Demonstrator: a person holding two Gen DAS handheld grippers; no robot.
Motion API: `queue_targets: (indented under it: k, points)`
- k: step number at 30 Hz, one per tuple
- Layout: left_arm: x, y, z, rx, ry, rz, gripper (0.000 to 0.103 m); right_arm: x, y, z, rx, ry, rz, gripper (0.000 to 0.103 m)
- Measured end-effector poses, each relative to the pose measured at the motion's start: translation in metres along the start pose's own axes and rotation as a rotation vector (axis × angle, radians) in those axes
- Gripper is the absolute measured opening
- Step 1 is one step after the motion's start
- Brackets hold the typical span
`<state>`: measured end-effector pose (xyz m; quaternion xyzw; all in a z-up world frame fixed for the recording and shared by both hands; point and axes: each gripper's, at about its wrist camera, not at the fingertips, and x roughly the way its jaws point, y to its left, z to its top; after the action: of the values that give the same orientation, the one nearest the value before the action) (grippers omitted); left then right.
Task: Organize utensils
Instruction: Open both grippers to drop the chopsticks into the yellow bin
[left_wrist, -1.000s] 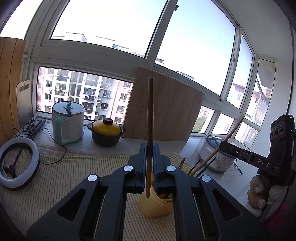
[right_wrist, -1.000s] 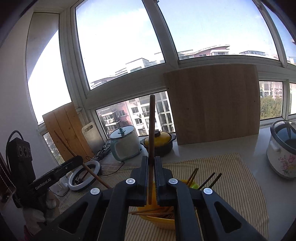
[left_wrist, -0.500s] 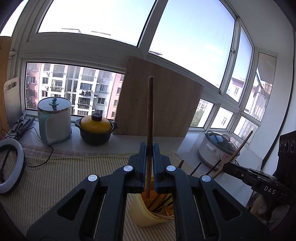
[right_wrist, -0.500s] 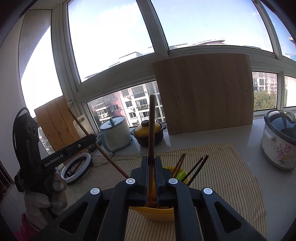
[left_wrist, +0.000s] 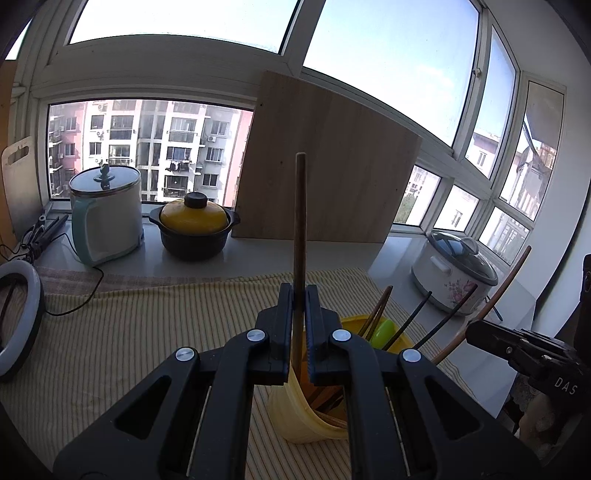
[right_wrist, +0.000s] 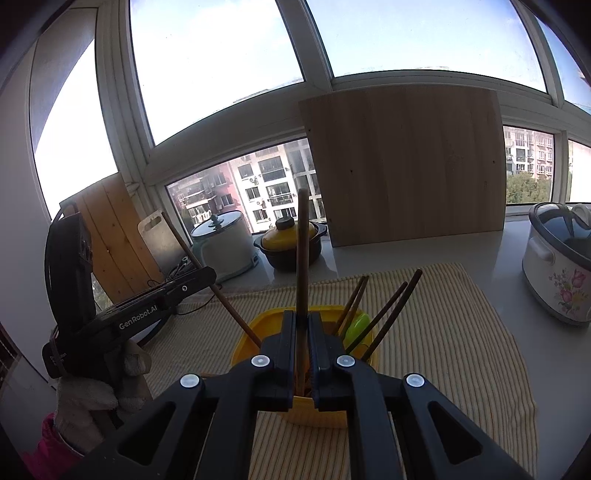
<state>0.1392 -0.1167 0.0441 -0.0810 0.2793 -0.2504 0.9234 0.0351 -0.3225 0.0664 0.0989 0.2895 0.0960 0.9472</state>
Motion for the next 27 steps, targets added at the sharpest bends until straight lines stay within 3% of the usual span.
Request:
queue_targets:
  k: [12,13,15,17,19,26,27]
  points:
    - [0.002,0.0,-0.014,0.012,0.048,-0.012,0.004,0.015,0.002,-0.014,-0.056,0.081,-0.09,0.007]
    - [0.002,0.001,-0.015,0.012,0.053,-0.015,0.004,0.016,0.003,-0.015,-0.066,0.084,-0.104,0.008]
    - [0.001,0.001,-0.017,0.015,0.062,-0.018,0.004,0.015,0.004,-0.018,-0.082,0.086,-0.126,0.019]
    - [0.0,0.001,-0.02,0.018,0.068,-0.021,0.012,0.014,0.004,-0.02,-0.091,0.088,-0.141,0.021]
    - [-0.003,0.001,-0.022,0.018,0.067,-0.024,0.031,0.014,0.003,-0.022,-0.094,0.09,-0.147,0.023]
    - [-0.023,0.001,-0.029,0.029,0.052,-0.026,0.032,0.007,0.003,-0.026,-0.099,0.07,-0.172,0.031]
    - [-0.028,0.001,-0.03,0.03,0.049,-0.024,0.036,0.006,0.003,-0.027,-0.099,0.066,-0.175,0.036]
